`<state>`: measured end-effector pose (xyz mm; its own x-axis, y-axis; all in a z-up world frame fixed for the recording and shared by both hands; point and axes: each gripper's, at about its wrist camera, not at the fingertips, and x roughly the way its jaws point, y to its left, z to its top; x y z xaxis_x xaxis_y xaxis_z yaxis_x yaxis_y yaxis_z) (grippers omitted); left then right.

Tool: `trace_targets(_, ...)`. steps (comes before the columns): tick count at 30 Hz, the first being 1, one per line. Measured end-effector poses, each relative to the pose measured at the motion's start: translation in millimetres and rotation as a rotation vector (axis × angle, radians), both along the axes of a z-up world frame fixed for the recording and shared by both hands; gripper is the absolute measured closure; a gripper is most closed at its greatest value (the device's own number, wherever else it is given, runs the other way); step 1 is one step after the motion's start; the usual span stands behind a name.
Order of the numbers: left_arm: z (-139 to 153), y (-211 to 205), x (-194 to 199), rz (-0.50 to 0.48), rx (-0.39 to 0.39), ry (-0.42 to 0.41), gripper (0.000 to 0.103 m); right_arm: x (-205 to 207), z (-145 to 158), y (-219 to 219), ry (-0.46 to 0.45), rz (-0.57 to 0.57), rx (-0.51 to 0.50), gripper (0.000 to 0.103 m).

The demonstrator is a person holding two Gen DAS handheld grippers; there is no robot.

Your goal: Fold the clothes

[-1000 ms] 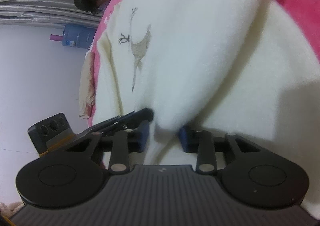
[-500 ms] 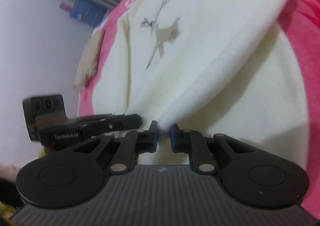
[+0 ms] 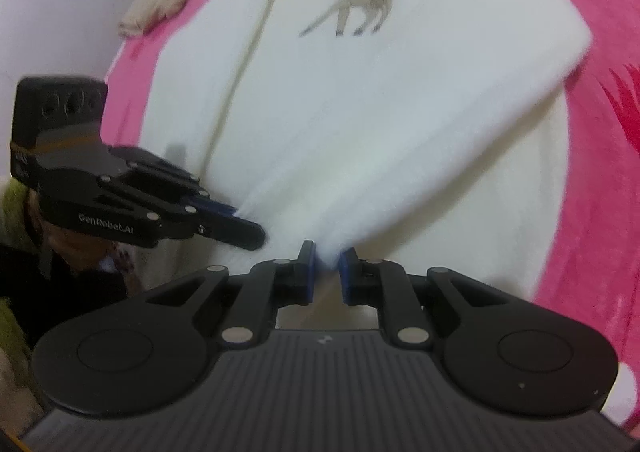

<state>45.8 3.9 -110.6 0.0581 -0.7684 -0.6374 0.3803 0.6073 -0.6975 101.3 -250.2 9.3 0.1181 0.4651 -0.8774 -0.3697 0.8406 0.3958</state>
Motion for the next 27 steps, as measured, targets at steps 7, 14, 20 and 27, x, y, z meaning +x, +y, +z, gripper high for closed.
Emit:
trace_targets(7, -10.9, -21.0, -6.3, -0.06, 0.029, 0.001, 0.098, -6.5, -12.8, -5.0, 0.017, 0.029, -0.084, 0.092)
trace_targets(14, -20.7, -38.8, -11.2, -0.11, 0.046, 0.01, 0.098, -14.8, -14.0, -7.6, 0.015, 0.063, -0.137, 0.092)
trace_targets(20, -23.6, -54.2, -16.2, -0.149, 0.03, 0.016, 0.098, -18.6, -17.3, -14.6, 0.023, 0.072, -0.181, 0.092)
trace_targets(27, -24.7, -61.5, -18.9, -0.189, 0.04, 0.005, 0.098, -24.3, -16.9, -15.6, 0.004, 0.088, -0.237, 0.092)
